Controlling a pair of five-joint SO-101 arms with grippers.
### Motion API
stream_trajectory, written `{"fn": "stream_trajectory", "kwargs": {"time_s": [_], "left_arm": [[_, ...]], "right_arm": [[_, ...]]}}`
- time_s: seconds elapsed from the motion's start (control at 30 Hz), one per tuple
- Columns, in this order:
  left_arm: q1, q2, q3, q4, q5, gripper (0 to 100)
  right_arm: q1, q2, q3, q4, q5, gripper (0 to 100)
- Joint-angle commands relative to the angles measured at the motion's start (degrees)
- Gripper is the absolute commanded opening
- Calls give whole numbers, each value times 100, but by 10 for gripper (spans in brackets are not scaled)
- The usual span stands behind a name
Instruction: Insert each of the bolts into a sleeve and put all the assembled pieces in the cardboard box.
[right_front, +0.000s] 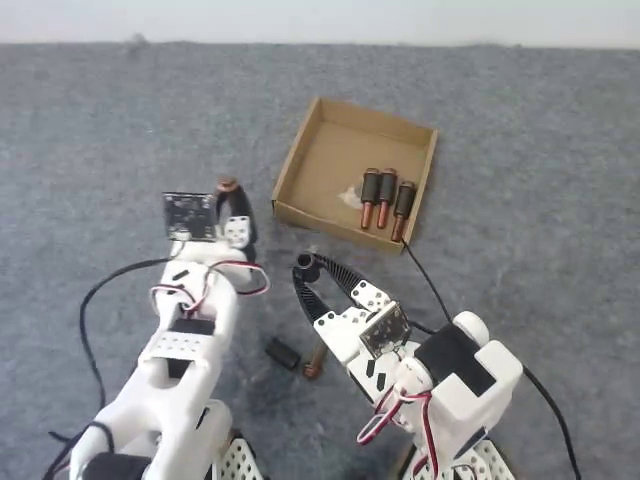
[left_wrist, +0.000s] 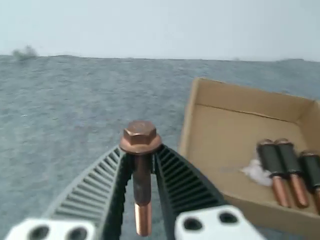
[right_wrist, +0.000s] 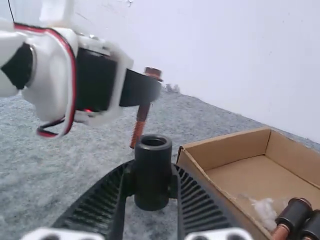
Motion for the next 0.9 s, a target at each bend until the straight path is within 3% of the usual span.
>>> {"fn": "stream_trajectory", "kwargs": {"time_s": [0.0,0.1,0.33,0.6,0.87], "left_arm": [[316,-598,-303,-167,0,12],[404,-949,-295,9,0,12],[466,-1890,-655,1644,18,12],[1090,-2769,-1138,3393,976,12],[1248,-3279,-1121,3895,1020,12]], "right_arm": [[75,-57,132,-145,-79,6],[75,-57,132,-136,-79,6],[57,-48,132,-136,-88,6],[-57,-48,132,4,-88,6],[-154,-48,114,136,-97,6]]}}
